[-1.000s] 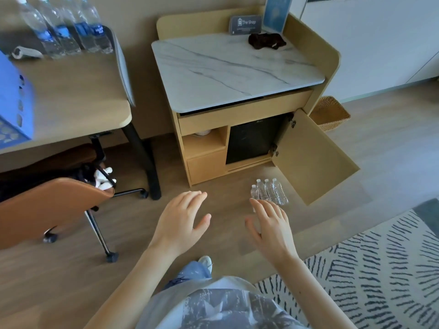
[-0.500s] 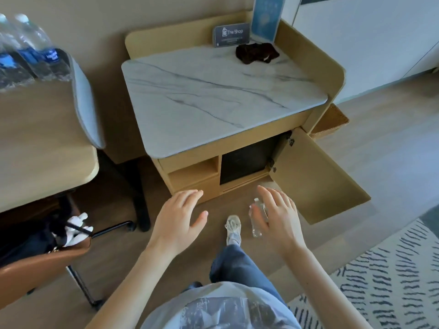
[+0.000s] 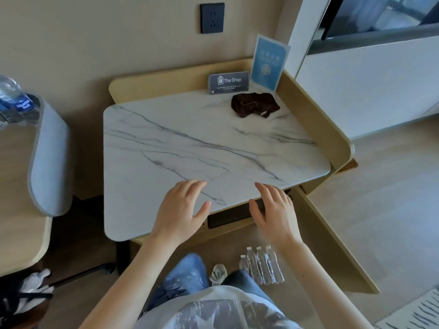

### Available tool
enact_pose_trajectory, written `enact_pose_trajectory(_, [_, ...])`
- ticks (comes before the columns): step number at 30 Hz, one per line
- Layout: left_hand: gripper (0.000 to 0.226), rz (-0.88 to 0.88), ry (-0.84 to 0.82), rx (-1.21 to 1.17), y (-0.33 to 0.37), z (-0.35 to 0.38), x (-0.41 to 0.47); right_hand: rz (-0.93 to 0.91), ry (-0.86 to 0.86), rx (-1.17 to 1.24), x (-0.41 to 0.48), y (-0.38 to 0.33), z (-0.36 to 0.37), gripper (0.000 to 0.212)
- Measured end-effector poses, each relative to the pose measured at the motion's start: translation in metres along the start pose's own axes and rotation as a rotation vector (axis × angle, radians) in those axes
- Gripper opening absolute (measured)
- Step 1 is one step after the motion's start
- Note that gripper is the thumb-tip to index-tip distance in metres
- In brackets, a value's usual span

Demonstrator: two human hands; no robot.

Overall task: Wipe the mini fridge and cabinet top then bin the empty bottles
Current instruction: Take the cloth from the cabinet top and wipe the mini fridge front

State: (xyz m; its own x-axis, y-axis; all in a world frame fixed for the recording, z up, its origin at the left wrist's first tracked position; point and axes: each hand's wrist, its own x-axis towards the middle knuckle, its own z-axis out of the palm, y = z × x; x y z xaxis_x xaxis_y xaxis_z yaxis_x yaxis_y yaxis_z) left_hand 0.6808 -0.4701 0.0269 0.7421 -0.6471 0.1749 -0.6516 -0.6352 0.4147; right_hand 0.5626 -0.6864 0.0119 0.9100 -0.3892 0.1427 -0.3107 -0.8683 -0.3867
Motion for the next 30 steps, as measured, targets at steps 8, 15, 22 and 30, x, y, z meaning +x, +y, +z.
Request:
enact_pose_trajectory(8, [0.053,0.041,-0.087,-0.002,-0.010,0.016,0.058,0.034,-0.020,0.000,0.050,0.017,0.016,0.058])
enact_pose_trajectory(15, [0.050,0.131,-0.090,-0.018,-0.028,0.018,0.109,0.101,-0.001,-0.005,0.083,0.017,0.023,0.058])
enact_pose_trajectory(22, [0.051,0.234,-0.111,-0.031,-0.050,0.016,0.181,0.114,0.051,-0.001,0.145,0.025,0.017,0.056])
enact_pose_trajectory(30, [0.049,0.301,-0.055,-0.020,-0.044,0.019,0.276,0.099,0.091,0.017,0.244,0.059,0.001,0.054])
